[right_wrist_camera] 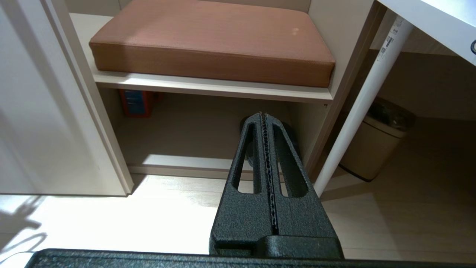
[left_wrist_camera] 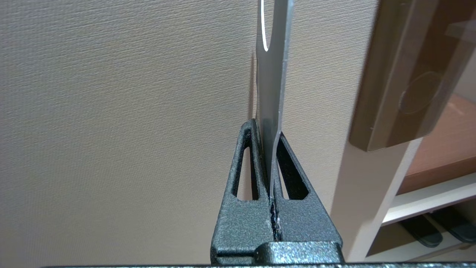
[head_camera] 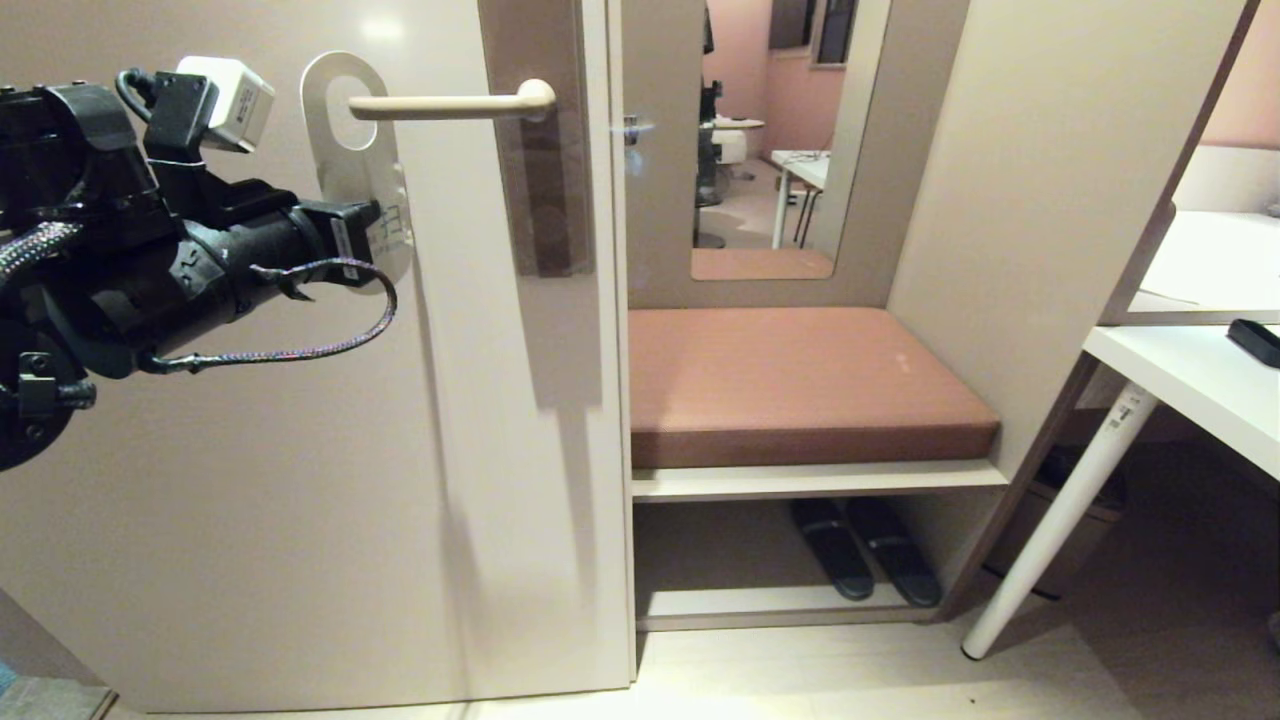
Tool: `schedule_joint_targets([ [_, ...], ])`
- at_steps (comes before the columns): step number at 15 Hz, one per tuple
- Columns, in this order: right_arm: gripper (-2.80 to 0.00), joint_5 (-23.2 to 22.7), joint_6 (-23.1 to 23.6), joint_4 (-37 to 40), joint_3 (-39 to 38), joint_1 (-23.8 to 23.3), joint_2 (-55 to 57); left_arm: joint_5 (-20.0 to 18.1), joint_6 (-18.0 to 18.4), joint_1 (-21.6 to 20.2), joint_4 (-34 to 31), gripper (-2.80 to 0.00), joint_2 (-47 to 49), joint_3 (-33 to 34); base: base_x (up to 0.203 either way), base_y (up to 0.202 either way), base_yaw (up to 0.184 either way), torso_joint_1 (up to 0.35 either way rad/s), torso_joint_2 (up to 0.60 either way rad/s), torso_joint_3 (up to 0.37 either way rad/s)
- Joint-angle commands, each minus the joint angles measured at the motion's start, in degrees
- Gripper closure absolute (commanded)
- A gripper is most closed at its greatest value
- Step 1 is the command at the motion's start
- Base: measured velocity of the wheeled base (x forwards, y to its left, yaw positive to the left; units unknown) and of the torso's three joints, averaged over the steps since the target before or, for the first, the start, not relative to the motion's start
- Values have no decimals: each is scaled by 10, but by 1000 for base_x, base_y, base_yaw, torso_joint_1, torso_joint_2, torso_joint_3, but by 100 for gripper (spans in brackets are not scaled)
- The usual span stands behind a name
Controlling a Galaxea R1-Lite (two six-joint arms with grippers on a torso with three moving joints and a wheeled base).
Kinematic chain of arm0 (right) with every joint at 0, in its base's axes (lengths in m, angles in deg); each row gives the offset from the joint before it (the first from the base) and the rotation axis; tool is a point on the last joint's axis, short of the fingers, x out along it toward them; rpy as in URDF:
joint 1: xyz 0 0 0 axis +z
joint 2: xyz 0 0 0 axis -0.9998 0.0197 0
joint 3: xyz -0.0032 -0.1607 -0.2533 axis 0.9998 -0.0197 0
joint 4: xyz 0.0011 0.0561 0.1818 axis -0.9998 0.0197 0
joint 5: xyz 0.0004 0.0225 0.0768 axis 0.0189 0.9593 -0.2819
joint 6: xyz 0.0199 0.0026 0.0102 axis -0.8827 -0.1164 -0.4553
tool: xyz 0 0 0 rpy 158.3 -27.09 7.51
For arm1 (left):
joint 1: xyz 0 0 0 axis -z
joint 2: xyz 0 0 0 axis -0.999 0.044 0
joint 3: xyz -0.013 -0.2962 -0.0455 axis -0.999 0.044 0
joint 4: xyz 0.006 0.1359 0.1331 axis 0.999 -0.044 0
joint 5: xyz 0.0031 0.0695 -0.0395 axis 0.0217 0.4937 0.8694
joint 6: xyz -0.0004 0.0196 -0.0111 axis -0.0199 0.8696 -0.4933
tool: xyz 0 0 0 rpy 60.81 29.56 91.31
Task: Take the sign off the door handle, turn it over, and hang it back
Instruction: Hang the sign back with the other side facing out
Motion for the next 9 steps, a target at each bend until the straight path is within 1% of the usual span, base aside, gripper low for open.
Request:
schedule_joint_targets([
  [1,0,-1,1,0,0,0,0,0,1,3,2,0,0,-2,0,0,0,0,0,0],
  [7,0,0,1,0,0,0,0,3,2,15,2,0,-4,-9,0,0,0,0,0,0],
  [9,0,0,1,0,0,0,0,18,3,28,2,0,-5,-9,0,0,0,0,0,0],
])
